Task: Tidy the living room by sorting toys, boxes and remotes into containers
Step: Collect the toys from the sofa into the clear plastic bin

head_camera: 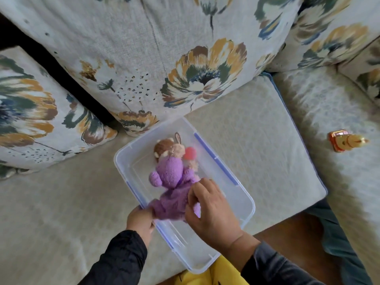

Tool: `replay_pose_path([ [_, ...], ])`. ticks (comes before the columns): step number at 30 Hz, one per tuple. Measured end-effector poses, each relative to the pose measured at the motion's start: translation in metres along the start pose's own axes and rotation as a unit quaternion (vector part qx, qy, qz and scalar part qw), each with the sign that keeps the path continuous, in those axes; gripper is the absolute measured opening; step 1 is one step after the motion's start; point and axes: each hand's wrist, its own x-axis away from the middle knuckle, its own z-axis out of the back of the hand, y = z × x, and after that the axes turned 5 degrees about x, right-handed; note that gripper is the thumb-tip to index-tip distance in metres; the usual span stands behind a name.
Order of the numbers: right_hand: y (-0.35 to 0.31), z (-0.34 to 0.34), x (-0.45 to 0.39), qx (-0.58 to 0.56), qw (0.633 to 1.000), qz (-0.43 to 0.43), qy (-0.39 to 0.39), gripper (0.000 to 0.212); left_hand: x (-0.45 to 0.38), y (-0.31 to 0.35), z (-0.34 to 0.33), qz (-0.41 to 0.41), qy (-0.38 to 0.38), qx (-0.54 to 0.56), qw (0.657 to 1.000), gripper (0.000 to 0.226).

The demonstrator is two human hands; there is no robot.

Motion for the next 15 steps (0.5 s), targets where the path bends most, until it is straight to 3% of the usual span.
replay_pose_path([
  [3,0.009,0.0,0.013,-0.016,0.997,-0.023,-0.073,0.008,0.006,0.003,-0.007,-0.015,0.005,-0.031,0.999,0.017],
  [6,0.024,0.001,0.026,0.004,0.992,-0.055,-0.111,0.018,0.021,0.007,-0.015,-0.036,0.012,-0.059,0.998,0.017],
  [9,0.04,0.011,0.033,0.026,0.993,-0.092,-0.067,0.018,0.037,0.015,-0.029,-0.064,0.005,-0.081,0.995,0.018],
  [15,0.074,0.046,0.044,0.099,0.981,-0.162,0.041,0.031,0.065,0.026,-0.061,-0.099,-0.021,-0.132,0.986,0.054],
])
